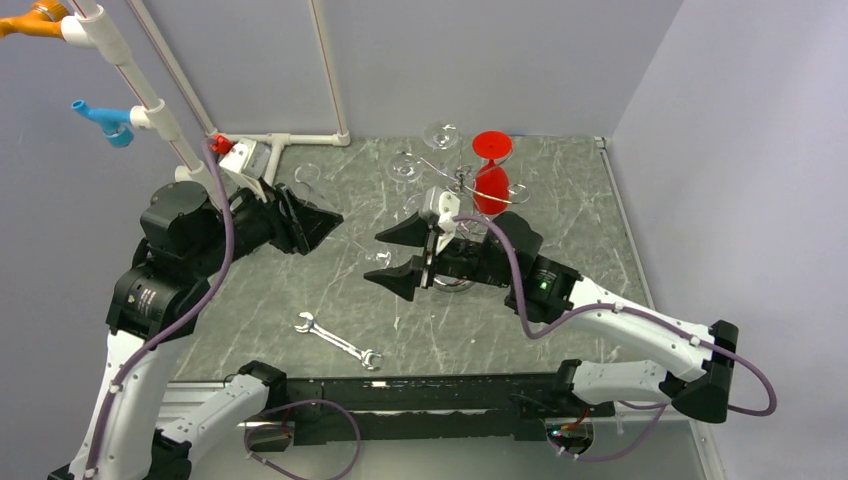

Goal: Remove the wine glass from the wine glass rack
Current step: Place the wine glass at the center of the board.

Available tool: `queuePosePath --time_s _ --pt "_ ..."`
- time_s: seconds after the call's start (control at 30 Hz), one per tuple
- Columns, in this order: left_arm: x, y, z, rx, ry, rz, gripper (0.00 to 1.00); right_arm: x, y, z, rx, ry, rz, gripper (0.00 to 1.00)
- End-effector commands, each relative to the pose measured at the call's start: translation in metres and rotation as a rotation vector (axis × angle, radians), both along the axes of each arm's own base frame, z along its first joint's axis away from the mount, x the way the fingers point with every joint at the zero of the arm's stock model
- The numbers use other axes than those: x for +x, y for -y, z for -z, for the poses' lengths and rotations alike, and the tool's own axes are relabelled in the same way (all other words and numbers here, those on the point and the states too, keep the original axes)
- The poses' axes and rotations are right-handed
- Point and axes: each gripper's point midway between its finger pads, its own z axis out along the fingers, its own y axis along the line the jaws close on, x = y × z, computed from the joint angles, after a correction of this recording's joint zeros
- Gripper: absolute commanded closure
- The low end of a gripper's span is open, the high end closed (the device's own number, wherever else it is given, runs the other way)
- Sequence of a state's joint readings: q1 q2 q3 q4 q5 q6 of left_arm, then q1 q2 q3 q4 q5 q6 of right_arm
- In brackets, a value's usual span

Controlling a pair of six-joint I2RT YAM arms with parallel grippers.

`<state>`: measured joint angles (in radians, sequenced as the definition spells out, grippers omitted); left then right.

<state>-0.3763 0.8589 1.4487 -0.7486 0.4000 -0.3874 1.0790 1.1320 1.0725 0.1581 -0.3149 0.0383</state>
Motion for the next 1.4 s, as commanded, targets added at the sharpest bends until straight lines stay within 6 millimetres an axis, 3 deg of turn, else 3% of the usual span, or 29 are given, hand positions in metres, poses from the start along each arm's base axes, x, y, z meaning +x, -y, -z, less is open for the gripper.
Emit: queuePosePath --time_s 0.0,0.2,0.37,0.5,0.8,0.97,1.13,1.37 --pt "0.003 -0.014 -0.023 0.012 0.099 -0.071 1.0 -0.009 0.013 -0.043 0.061 -0.043 0.005 0.28" --pt "0.013 -0.021 -0.017 0.043 0.13 -0.124 1.0 0.002 0.018 -0.051 0.094 -0.117 0.084 0.22" --pt "0.026 -0.028 -0.006 0.092 0.126 -0.177 1.0 0.001 0.029 -0.068 0.167 -0.14 0.107 0.01" --pt "0.039 -0.033 0.007 0.129 0.122 -0.215 1.0 -0.003 0.034 -0.081 0.198 -0.172 0.096 0.0" --pt "0.072 -0.038 0.032 0.172 0.116 -0.301 1.0 -0.012 0.061 -0.146 0.498 -0.325 0.073 0.0" --pt "0.092 -0.043 0.053 0.211 0.078 -0.356 1.0 -0.032 0.089 -0.188 0.725 -0.327 -0.041 0.0" --pt "0.109 -0.046 0.07 0.228 0.056 -0.387 1.0 -0.047 0.105 -0.225 0.828 -0.36 -0.136 0.0" --pt "0.127 -0.051 0.098 0.254 0.011 -0.416 1.0 -0.068 0.131 -0.257 0.964 -0.35 -0.263 0.0"
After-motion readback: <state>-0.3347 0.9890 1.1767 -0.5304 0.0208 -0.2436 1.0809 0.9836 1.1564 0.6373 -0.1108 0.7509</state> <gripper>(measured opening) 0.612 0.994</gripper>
